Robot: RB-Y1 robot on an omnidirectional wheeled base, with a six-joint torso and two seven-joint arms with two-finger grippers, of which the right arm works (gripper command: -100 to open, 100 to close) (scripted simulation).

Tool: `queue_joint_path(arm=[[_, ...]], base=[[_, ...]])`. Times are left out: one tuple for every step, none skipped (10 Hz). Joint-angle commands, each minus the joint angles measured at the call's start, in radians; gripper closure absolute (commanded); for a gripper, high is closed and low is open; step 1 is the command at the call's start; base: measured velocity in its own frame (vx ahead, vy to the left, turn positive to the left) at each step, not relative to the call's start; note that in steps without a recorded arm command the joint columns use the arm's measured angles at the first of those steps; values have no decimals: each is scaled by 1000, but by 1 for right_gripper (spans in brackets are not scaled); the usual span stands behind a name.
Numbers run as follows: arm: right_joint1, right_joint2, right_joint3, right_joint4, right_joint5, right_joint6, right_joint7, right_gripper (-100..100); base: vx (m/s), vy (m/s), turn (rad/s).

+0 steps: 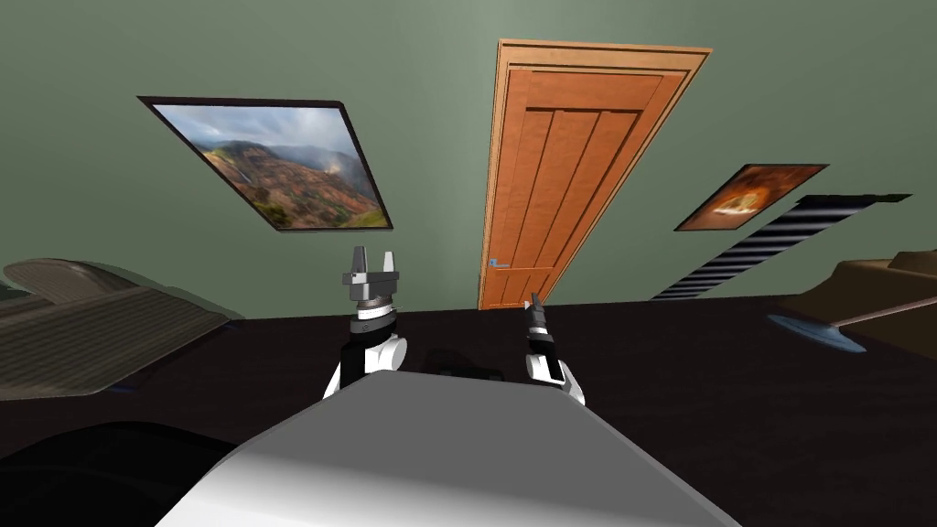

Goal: Pull the door open

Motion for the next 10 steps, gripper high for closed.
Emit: queue_joint_path(arm=[[-20,-2,-5,45,-5,-9,1,-100],[-33,-5,-8,77,-9,-18,1,-100],[-45,-8,-11,109,-13,-26,1,-100],[-58,-10,-14,135,-17,-34,0,-100],[-58,-10,-14,140,-17,-34,0,-100],[-70,-13,-17,171,-21,-43,0,-100],[-82,-15,-20,202,-25,-51,0,-100],[-94,-17,-23,233,-29,-59,0,-100],[-106,-20,-27,264,-33,-67,-1,-100],[-118,-22,-29,288,-37,-75,-1,-100]], base=[[63,-9,69],[80,-18,136],[81,-33,141],[103,-23,130],[72,-10,49],[53,-12,73],[72,-13,144],[82,-16,131],[100,-23,112],[99,-23,146]])
